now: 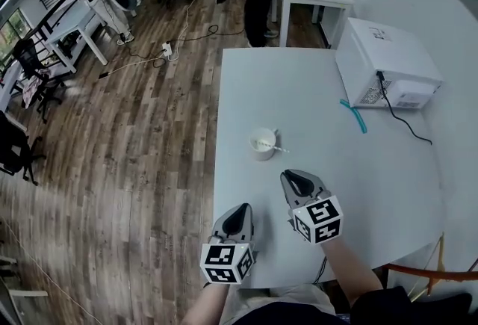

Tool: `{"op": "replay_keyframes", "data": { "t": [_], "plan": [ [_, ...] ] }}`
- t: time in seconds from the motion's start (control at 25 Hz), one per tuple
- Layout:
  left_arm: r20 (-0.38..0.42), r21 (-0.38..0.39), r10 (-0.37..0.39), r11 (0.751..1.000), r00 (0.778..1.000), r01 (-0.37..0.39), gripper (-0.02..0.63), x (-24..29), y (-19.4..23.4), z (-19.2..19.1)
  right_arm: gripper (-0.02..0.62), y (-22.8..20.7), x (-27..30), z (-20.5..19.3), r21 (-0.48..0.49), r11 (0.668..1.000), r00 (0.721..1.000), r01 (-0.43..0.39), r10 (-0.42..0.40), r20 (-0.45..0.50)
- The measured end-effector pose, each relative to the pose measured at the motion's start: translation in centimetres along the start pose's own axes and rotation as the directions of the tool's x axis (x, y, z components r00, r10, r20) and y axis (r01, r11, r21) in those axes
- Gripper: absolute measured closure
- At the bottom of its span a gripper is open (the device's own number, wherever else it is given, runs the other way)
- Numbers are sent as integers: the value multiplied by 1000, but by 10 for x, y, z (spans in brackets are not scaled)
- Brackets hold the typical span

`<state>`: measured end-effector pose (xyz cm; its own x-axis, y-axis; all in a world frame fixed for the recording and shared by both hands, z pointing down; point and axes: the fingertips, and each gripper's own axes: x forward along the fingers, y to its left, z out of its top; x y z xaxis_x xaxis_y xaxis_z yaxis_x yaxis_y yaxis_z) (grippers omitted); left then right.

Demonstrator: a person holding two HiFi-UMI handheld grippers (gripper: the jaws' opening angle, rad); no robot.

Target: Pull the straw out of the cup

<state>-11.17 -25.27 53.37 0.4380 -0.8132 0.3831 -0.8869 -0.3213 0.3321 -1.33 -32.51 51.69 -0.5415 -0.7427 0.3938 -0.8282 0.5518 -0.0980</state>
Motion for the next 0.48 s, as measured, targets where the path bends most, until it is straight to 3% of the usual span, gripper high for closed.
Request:
{"op": "replay_keyframes", "data": {
  "t": [0.24, 0.36, 0.48],
  "plan": [
    [-16, -14, 17, 1000, 1000, -17, 589, 15, 10, -5, 560, -17, 24, -11, 31, 999, 1000, 12, -11, -28],
    [-21, -21, 24, 999, 999, -24, 589, 20, 16, -9, 486, -25, 35, -17, 52, 998, 999, 27, -25, -39],
    [-27, -26, 30, 999, 999, -31, 589, 26, 21, -10, 479, -34, 46, -18, 59, 997, 998, 45, -43, -39]
  ]
}}
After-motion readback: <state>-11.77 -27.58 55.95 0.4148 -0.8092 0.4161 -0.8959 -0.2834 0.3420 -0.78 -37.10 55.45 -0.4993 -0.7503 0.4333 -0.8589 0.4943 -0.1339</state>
